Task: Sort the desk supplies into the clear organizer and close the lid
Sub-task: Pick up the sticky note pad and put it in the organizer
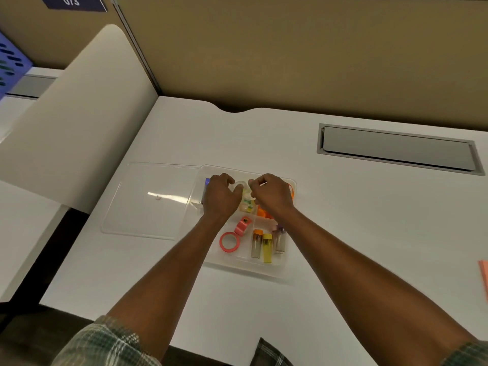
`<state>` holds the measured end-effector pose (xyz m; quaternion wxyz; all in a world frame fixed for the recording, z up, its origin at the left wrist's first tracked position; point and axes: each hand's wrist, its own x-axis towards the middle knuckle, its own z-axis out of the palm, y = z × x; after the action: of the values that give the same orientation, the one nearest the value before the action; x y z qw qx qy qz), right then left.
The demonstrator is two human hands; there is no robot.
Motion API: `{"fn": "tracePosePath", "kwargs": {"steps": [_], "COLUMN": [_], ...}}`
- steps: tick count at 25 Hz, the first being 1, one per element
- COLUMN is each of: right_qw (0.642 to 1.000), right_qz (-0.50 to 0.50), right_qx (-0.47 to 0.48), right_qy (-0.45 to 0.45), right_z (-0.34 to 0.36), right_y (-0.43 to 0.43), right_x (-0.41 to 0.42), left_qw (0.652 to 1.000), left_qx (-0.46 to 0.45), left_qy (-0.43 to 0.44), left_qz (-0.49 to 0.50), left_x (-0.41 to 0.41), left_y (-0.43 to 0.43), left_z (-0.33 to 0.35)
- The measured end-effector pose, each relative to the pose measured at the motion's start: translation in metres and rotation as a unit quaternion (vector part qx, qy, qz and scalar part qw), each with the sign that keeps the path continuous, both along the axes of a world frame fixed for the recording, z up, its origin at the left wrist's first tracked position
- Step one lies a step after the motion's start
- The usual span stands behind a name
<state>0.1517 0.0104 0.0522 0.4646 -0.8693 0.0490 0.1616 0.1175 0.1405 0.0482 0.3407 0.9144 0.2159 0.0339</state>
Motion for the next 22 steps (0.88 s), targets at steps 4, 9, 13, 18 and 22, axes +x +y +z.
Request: {"fn": "tracePosePath", "kwargs": {"steps": [4, 9, 13, 18, 22], "right_qw": [1.0, 0.997, 0.995, 0.985, 0.966], "right_qz": [-0.021, -0.07, -0.102, -0.149, -0.16], "right_qx": [0.011, 0.009, -0.012, -0.084, -0.204], "right_qy": [-0.004, 0.005, 0.012, 0.027, -0.003], "right_z": [0.007, 0.002, -0.007, -0.024, -0.045], "right_y": [-0.057, -0.141, -0.215, -0.311, -0.387], "right_x": [-0.015, -0.035, -0.054, -0.076, -0.098], "left_qw": [0.998, 0.992, 0.985, 0.969, 0.931], "left_qx": [-0.015, -0.055, -0.054, -0.016, 0.117], "left_qy": [-0.018, -0.026, 0.003, 0.064, 0.07], "left_qz": [-0.051, -0.113, -0.166, -0.238, -0.338], "left_x": [-0.004, -0.015, -0.026, -0.038, -0.051], "left_y": [-0.057, -0.144, -0.215, -0.291, -0.335], "left_z": [0.009, 0.008, -0.005, -0.026, -0.048]}}
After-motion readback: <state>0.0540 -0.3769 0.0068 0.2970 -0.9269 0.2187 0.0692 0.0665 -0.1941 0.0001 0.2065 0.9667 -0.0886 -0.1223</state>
